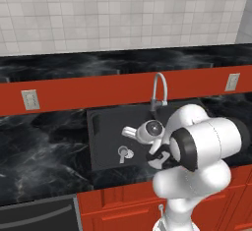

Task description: Move any existing items from the left basin to the right basin for drying. Then move the measuring cup from the counter to the left basin of the sink for washing.

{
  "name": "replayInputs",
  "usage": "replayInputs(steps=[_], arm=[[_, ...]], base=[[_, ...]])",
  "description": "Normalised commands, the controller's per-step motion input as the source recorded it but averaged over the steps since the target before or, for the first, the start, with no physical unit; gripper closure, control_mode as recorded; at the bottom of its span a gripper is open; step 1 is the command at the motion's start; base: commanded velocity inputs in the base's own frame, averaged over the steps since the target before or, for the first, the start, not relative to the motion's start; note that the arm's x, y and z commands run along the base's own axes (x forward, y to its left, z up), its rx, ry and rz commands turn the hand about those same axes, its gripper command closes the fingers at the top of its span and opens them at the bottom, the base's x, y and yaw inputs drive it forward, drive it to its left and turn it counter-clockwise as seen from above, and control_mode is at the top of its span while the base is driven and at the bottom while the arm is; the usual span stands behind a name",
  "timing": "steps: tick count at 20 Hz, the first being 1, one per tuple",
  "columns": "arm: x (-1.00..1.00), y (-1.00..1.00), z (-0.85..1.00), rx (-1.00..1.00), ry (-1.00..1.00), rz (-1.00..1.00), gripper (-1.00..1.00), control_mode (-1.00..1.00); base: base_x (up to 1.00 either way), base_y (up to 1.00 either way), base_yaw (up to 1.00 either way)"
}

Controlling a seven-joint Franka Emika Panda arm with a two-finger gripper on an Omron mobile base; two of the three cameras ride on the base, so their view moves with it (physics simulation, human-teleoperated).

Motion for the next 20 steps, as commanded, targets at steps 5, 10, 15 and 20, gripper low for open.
replayInputs(steps=[5, 10, 15, 20], arm=[[0.29, 0.00, 0.76, -0.08, 0.09, 0.00, -1.00, -1.00], [0.24, 0.00, 0.78, -0.12, 0.11, 0.00, -1.00, -1.00], [0.05, 0.04, 0.79, -0.08, 0.11, 0.00, -1.00, -1.00], [0.00, 0.08, 0.71, -0.07, 0.11, 0.00, -1.00, -1.00]], base=[[0.00, 0.00, 0.00], [0.00, 0.00, 0.00], [0.00, 0.00, 0.00], [0.00, 0.00, 0.00]])
